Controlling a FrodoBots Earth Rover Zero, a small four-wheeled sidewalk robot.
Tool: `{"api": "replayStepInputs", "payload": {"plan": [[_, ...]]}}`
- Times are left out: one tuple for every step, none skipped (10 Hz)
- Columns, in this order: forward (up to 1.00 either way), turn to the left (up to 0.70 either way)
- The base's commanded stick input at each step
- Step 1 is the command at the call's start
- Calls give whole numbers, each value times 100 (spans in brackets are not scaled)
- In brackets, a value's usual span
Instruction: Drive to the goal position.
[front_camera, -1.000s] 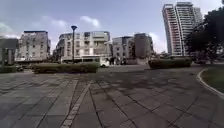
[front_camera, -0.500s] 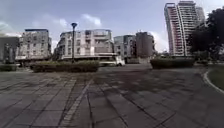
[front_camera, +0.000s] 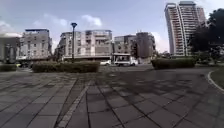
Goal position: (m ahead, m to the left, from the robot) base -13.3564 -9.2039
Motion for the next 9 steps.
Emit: {"api": "replayStepInputs", "payload": {"plan": [[0,0],[0,0],[0,0],[0,0],[0,0],[0,0],[0,0],[0,0],[0,-6]]}}
